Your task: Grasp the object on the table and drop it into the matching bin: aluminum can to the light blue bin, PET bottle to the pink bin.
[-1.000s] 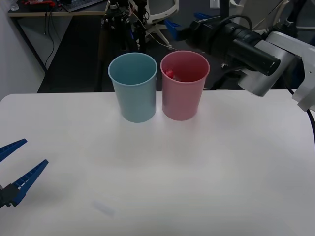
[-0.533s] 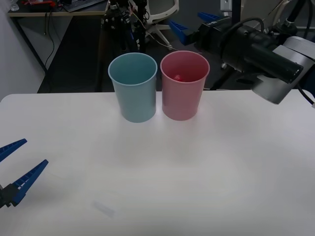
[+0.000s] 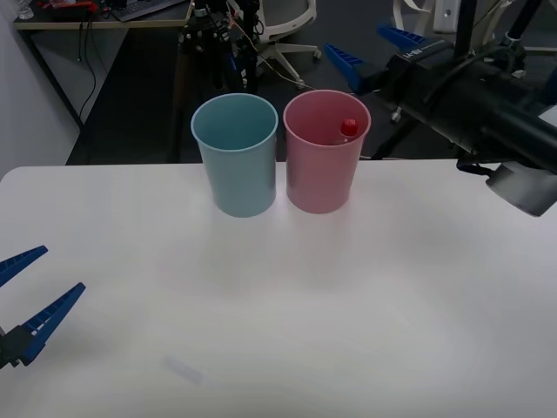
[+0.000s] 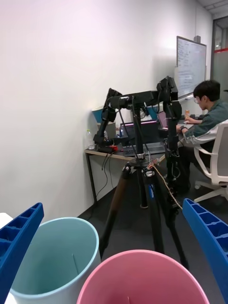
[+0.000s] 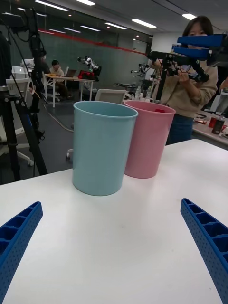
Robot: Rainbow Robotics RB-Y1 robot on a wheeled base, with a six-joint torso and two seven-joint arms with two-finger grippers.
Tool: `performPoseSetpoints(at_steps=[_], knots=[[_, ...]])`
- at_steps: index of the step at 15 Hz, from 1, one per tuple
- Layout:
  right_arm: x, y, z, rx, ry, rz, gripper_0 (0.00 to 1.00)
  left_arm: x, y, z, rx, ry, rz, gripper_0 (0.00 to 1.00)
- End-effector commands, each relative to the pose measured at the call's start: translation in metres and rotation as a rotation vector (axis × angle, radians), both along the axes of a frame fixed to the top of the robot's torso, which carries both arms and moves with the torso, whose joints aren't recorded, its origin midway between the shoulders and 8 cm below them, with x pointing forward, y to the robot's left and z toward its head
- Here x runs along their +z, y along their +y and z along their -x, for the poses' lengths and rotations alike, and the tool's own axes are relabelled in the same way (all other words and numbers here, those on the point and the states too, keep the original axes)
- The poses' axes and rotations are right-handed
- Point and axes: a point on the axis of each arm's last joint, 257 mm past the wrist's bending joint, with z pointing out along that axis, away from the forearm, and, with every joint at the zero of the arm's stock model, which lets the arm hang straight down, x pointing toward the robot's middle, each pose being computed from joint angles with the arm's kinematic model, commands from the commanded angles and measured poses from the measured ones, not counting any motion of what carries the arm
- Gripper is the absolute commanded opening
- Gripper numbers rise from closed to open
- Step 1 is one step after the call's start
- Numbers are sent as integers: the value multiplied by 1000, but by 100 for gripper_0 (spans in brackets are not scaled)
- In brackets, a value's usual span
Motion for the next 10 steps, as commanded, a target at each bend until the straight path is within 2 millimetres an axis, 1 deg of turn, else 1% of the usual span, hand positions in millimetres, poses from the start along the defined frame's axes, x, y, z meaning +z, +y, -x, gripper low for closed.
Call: performPoseSetpoints(at_steps=[1,2,4,6,10], knots=[[-7,-15,19,-7,5,-12,100,0,0,0,0,0,0,100],[-10,-23,27,-12,8,-15,100,0,0,0,0,0,0,100],[-22,-36,44,-15,54,-47,100,0,0,0,0,0,0,100],[-34,-52,61,-28,60,-43,100,0,0,0,0,0,0,100],[-58,-76,87,-40,79,-47,100,0,0,0,0,0,0,100]])
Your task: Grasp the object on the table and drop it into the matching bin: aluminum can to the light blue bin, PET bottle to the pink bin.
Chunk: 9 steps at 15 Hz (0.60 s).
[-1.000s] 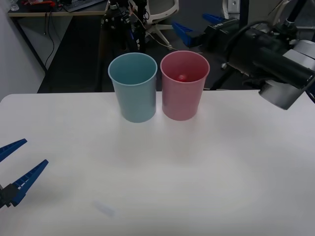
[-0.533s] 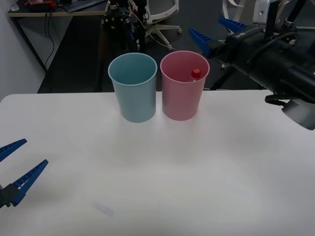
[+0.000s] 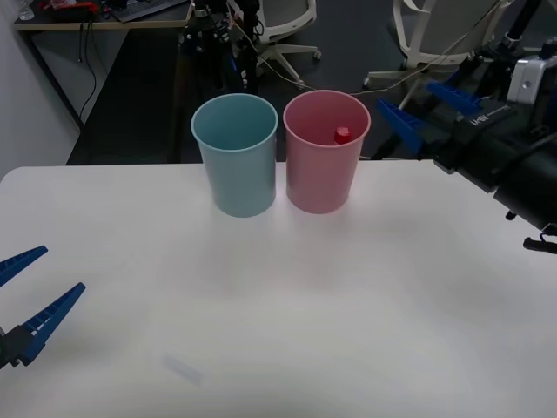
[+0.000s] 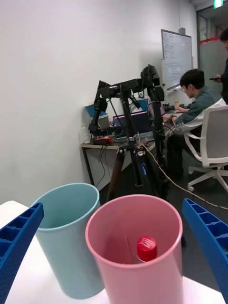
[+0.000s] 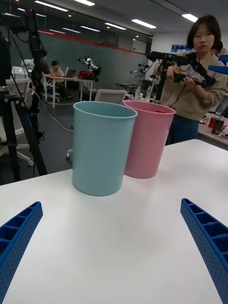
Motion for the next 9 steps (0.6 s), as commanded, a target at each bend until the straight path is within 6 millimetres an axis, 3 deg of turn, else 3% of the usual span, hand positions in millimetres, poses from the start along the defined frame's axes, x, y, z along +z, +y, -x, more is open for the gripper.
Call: performPoseSetpoints(at_steps=[1,5,9], knots=[[-17,-18,17,-5,25,-6,100,0,0,0,0,0,0,100],[-38,-42,36,-14,44,8,100,0,0,0,0,0,0,100],[-59,-52,52,-10,43,10,100,0,0,0,0,0,0,100]])
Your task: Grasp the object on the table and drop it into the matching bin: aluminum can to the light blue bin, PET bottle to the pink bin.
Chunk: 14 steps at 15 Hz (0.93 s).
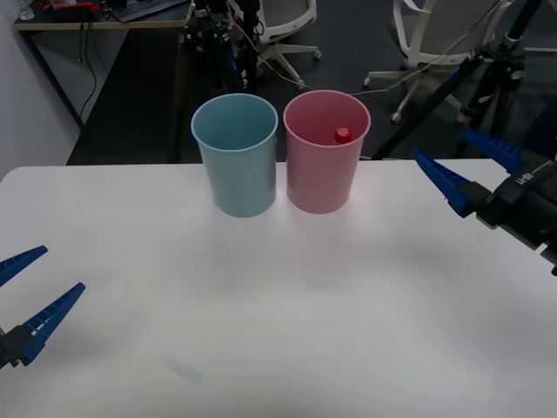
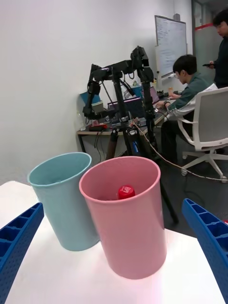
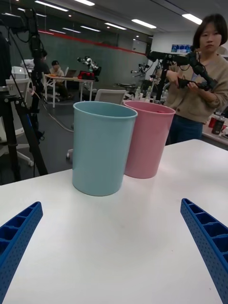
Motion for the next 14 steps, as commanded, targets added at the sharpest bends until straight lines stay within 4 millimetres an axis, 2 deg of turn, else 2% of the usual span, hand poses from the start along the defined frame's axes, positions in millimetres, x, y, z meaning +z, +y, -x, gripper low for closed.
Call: performPoseSetpoints(at_steps=[1,7,10,14], knots=[[-17,-2,12,20,8,-10,100,0,0,0,0,0,0,100],[-70,0,40,106,28,79,100,0,0,0,0,0,0,100],[-82,0,48,104,32,98,100,0,0,0,0,0,0,100],[-88,6,49,103,19,111,100,0,0,0,0,0,0,100]])
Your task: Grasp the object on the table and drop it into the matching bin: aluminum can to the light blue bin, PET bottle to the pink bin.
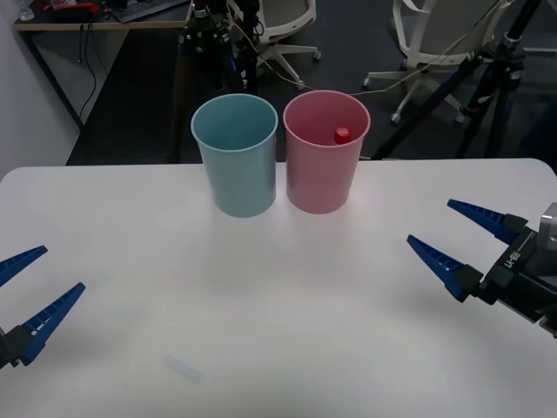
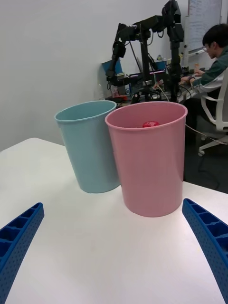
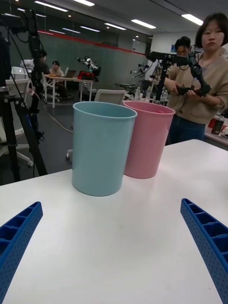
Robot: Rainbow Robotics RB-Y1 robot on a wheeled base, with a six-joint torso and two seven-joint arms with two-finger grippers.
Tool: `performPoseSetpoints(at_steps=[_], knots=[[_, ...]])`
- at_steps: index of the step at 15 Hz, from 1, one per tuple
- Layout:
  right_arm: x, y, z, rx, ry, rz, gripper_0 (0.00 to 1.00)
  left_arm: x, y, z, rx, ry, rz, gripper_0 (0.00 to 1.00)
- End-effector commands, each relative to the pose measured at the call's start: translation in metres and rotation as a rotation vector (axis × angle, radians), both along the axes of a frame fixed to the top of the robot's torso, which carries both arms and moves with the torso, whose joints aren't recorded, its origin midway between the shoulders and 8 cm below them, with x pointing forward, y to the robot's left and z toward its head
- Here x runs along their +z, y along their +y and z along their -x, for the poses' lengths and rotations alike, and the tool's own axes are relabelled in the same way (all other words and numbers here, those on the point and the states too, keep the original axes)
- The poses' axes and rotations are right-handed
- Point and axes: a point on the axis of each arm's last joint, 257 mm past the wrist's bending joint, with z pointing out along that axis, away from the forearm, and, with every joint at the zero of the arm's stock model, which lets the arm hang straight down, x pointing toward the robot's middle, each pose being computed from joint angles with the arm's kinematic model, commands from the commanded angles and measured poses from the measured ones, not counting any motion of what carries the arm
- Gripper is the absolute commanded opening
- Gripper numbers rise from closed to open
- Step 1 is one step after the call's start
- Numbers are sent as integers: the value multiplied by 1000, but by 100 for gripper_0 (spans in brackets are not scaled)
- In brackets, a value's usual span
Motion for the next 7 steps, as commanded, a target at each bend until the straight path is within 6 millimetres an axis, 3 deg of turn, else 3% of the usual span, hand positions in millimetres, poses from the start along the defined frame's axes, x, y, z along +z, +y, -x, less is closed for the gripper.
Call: performPoseSetpoints(at_steps=[1,7], knots=[[-2,3,1,2,-3,2,100,0,0,0,0,0,0,100],[-7,5,6,14,10,1,100,0,0,0,0,0,0,100]])
